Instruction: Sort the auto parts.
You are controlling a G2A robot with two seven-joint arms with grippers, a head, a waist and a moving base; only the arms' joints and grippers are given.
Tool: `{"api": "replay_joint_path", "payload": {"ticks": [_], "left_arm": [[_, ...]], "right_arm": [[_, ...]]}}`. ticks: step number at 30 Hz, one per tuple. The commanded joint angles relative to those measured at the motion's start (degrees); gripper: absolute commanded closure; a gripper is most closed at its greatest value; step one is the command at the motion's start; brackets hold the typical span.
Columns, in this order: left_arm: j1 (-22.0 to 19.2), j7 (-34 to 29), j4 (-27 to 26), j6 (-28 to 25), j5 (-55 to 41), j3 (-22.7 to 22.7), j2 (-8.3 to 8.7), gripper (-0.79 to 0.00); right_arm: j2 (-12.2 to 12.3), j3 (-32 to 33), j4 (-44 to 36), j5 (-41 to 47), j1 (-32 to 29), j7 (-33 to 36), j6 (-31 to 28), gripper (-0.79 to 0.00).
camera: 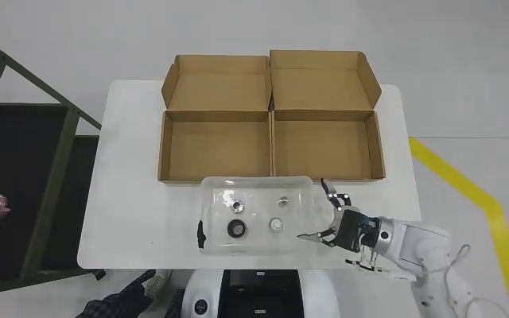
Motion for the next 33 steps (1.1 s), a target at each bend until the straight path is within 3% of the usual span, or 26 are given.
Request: {"api": "replay_joint_path", "payload": {"ticks": [1, 13, 33], "left_arm": [[0.0, 0.0, 0.0, 0.0, 0.0, 0.0, 0.0, -0.785], [0.0, 0.0, 0.0, 0.0, 0.0, 0.0, 0.0, -0.785], [0.0, 0.0, 0.0, 0.0, 0.0, 0.0, 0.0, -0.785]], "right_arm": [[0.1, -1.1, 0.2, -0.6, 0.4, 1.2, 0.1, -0.785], [0.5, -8.5, 1.8, 0.9, 4.2, 9.3, 0.4, -0.785], [0.8, -15.0, 3.6, 4.7, 8.5, 21.6, 3.5, -0.763]]}}
